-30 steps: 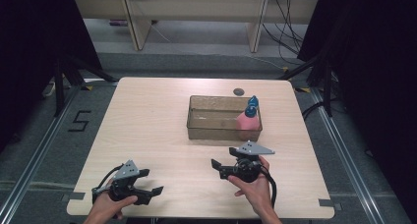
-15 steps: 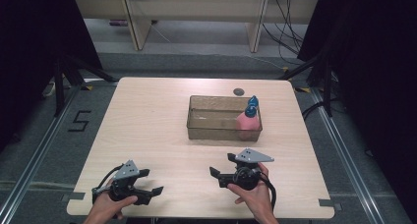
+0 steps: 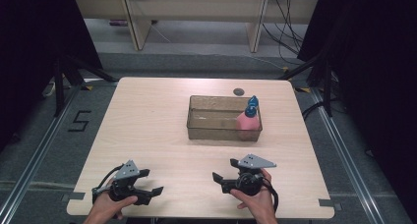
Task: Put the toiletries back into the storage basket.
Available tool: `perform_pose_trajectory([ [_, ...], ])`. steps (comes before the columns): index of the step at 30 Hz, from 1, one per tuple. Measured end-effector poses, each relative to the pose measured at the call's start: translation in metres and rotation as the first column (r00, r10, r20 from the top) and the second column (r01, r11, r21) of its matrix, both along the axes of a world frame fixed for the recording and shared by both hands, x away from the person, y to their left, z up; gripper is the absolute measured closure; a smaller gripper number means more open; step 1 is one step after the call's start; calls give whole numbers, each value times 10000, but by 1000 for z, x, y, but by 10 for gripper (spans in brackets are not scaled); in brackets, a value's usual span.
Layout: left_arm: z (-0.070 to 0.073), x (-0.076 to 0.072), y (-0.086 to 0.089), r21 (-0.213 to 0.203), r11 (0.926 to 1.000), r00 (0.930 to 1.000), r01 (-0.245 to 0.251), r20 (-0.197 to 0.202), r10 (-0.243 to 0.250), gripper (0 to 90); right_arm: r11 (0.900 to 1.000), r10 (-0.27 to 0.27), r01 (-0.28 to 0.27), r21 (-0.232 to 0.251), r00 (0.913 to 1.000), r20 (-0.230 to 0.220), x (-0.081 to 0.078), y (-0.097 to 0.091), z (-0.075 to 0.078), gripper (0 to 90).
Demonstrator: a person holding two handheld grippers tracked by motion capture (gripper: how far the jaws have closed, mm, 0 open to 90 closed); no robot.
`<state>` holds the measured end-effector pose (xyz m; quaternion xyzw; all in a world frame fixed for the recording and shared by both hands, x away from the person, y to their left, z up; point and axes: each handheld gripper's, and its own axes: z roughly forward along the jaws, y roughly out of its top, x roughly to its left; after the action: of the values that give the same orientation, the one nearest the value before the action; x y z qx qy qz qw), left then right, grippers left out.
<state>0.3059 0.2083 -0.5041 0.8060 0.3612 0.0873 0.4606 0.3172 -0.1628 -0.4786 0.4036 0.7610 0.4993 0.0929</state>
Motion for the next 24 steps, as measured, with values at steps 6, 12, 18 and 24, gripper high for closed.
perform_pose_trajectory([
  [6,0,0,0,3,10000,10000,29,-53,-29,148,10000,-7,7,-95,10000,13,-3,-4,-3,161],
  [12,0,0,0,66,9999,9999,118,-102,-117,148,9998,-120,118,-181,9999,-90,-9,-7,-6,157],
  [18,0,0,-1,44,9999,9999,121,-120,-120,148,9997,-45,45,-247,10000,10,-13,-9,-9,157],
  [24,0,0,-1,132,9998,9998,177,-121,-176,148,9995,-95,95,-304,10000,2,-18,-11,-10,156],
])
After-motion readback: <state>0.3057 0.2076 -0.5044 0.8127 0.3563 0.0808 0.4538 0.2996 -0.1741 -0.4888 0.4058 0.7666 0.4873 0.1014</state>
